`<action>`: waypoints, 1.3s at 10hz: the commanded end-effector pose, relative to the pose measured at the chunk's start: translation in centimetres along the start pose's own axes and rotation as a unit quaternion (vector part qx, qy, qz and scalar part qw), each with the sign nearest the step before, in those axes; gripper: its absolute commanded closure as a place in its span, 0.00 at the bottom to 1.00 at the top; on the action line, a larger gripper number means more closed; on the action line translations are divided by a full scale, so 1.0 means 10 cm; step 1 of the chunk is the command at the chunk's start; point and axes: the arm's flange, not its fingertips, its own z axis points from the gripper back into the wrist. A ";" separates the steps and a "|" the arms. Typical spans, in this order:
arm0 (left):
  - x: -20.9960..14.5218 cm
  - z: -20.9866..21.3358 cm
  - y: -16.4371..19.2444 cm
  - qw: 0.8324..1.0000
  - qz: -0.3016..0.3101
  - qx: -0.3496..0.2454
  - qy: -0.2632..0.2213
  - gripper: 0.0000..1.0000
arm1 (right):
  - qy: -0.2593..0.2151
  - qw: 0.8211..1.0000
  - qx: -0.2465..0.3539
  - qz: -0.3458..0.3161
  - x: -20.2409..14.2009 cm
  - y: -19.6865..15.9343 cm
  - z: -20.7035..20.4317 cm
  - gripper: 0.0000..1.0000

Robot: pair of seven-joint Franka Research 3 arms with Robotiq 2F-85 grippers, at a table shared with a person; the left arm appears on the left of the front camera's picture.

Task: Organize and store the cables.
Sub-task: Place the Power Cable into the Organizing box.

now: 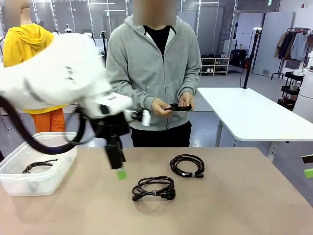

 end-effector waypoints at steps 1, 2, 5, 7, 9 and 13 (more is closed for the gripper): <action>0.40 -0.20 0.24 0.997 0.036 0.036 0.062 0.00 | -0.006 1.000 0.000 0.010 -0.02 -0.03 0.01 0.00; 0.54 -0.33 0.32 0.997 0.044 0.035 0.062 0.00 | -0.006 1.000 0.000 0.010 -0.02 -0.03 0.01 0.00; 0.76 -0.63 0.41 0.995 0.046 0.068 0.063 0.00 | -0.006 1.000 0.000 0.010 -0.02 -0.03 0.01 0.00; 0.66 -0.62 0.42 0.996 0.047 0.050 0.063 0.00 | -0.006 1.000 0.000 0.010 -0.02 -0.03 0.01 0.00; 0.66 -0.62 0.42 0.996 0.047 0.050 0.063 0.00 | -0.006 1.000 0.000 0.010 -0.02 -0.03 0.01 0.00; 0.70 -1.03 0.33 0.997 -0.038 0.044 0.054 0.00 | -0.006 1.000 0.000 0.010 -0.02 -0.03 0.01 0.00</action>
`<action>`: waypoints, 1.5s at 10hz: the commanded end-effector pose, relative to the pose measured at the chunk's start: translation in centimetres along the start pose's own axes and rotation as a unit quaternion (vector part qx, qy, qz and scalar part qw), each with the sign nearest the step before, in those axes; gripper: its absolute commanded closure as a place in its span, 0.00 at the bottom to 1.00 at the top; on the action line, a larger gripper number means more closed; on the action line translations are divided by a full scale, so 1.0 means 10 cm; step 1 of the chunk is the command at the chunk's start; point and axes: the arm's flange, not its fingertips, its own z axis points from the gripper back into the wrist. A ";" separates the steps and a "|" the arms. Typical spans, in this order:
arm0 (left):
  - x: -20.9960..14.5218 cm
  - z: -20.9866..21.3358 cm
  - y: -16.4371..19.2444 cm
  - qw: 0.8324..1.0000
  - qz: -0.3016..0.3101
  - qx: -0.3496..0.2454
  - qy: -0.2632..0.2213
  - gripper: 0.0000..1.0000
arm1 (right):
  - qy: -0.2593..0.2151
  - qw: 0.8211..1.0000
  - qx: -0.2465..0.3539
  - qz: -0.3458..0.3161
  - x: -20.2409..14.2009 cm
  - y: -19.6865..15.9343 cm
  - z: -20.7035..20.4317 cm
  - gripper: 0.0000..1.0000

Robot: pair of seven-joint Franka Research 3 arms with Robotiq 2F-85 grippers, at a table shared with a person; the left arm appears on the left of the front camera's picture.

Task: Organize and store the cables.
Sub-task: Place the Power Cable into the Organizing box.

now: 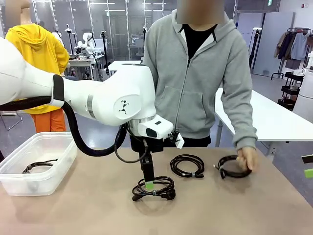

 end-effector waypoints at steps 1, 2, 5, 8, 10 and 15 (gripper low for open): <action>0.02 -0.31 0.11 1.000 -0.010 0.011 -0.006 0.00 | -0.007 1.000 0.000 0.010 -0.02 -0.03 0.01 0.00; 0.05 -0.42 0.15 1.000 -0.013 0.023 -0.009 0.00 | -0.007 1.000 0.000 0.010 -0.02 -0.03 0.01 0.00; 0.11 -0.65 0.20 0.999 -0.014 0.029 -0.018 0.00 | -0.007 1.000 0.000 0.010 -0.02 -0.03 0.01 0.00; 0.19 -0.85 0.24 1.000 -0.007 0.012 -0.001 0.00 | -0.007 1.000 0.000 0.010 -0.02 -0.03 0.01 0.00; 0.22 -0.95 0.28 1.000 0.001 0.007 0.007 0.00 | -0.007 1.000 0.000 0.010 -0.02 -0.03 0.01 0.00; 0.24 -1.01 0.31 0.999 0.000 -0.007 0.036 1.00 | -0.007 1.000 0.000 0.010 -0.02 -0.03 0.01 0.00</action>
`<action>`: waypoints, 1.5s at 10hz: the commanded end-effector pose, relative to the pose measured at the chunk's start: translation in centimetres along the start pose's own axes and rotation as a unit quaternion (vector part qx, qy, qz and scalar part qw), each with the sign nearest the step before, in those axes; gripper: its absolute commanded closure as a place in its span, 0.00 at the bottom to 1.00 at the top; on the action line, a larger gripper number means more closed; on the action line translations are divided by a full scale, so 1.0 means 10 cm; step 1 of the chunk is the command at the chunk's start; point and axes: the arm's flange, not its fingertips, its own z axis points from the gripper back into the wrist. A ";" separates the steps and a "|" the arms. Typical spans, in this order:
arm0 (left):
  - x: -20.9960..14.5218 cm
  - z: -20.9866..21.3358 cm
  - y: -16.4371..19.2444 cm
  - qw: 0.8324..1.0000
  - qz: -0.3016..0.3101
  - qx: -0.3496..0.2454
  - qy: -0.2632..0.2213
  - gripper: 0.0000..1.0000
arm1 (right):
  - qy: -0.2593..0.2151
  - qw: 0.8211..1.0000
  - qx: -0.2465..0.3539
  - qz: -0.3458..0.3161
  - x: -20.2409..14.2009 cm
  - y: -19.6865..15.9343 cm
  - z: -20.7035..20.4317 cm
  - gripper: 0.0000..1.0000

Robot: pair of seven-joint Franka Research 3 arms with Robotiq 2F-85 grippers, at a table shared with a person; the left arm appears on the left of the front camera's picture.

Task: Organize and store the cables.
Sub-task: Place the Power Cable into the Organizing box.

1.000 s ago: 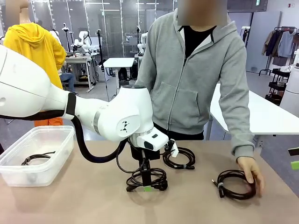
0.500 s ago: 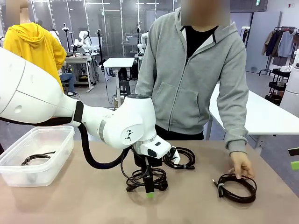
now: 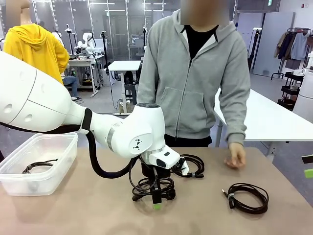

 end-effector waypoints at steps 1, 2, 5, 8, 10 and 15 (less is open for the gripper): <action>0.05 0.03 -0.02 1.000 0.000 -0.007 0.027 1.00 | -0.007 1.000 -0.001 0.011 -0.01 -0.02 0.01 0.00; 0.06 0.02 -0.02 0.999 0.001 -0.011 0.032 1.00 | -0.007 1.000 -0.001 0.011 -0.01 -0.02 0.01 0.00; 0.09 0.03 -0.02 0.999 0.001 -0.013 0.036 1.00 | -0.007 1.000 -0.001 0.011 -0.01 -0.02 0.01 0.00; 0.03 0.14 -0.02 0.999 0.007 -0.004 0.034 1.00 | -0.007 1.000 -0.001 0.011 -0.01 -0.02 0.01 0.00; -0.06 0.51 -0.07 1.000 0.009 0.020 0.022 1.00 | -0.007 1.000 -0.001 0.011 -0.01 -0.02 0.01 0.00; -0.25 1.00 -0.23 0.999 -0.001 0.050 -0.006 1.00 | -0.007 1.000 -0.001 0.011 -0.01 -0.02 0.01 0.00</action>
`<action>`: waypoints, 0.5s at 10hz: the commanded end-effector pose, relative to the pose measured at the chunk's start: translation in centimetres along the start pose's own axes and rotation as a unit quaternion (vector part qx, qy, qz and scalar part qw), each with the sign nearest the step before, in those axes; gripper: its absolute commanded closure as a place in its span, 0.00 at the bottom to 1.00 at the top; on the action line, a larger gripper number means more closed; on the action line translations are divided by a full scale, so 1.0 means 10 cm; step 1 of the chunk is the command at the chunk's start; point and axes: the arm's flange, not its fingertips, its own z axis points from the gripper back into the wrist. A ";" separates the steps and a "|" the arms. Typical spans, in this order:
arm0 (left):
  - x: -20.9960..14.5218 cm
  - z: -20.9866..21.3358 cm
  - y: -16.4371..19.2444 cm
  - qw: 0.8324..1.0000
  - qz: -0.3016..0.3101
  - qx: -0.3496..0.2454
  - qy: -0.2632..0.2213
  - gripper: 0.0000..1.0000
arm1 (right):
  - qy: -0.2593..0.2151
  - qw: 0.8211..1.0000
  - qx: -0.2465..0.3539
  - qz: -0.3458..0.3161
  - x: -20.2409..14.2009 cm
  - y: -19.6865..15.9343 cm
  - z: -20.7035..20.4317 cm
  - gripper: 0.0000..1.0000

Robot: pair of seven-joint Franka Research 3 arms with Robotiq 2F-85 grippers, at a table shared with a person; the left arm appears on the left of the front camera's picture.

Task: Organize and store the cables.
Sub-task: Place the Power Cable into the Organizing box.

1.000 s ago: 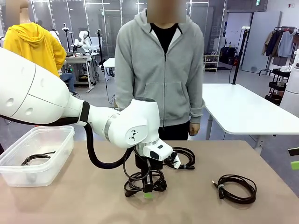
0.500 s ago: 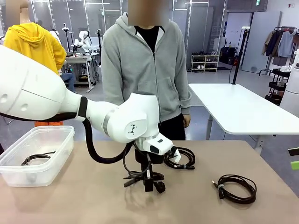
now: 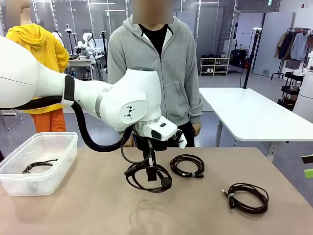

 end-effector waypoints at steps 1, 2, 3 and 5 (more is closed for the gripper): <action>-0.16 -0.03 -0.08 1.000 0.000 0.001 -0.007 1.00 | -0.007 1.000 -0.001 0.011 -0.01 -0.02 0.01 0.00; -0.18 -0.03 -0.07 1.000 0.004 0.000 -0.009 1.00 | -0.007 1.000 -0.001 0.011 -0.01 -0.02 0.01 0.00; -0.18 -0.03 -0.08 1.000 0.004 0.002 -0.012 1.00 | -0.007 1.000 -0.001 0.011 -0.01 -0.02 0.01 0.00; -0.15 0.09 -0.17 0.999 0.004 0.048 -0.023 1.00 | -0.007 1.000 -0.001 0.011 -0.01 -0.02 0.01 0.00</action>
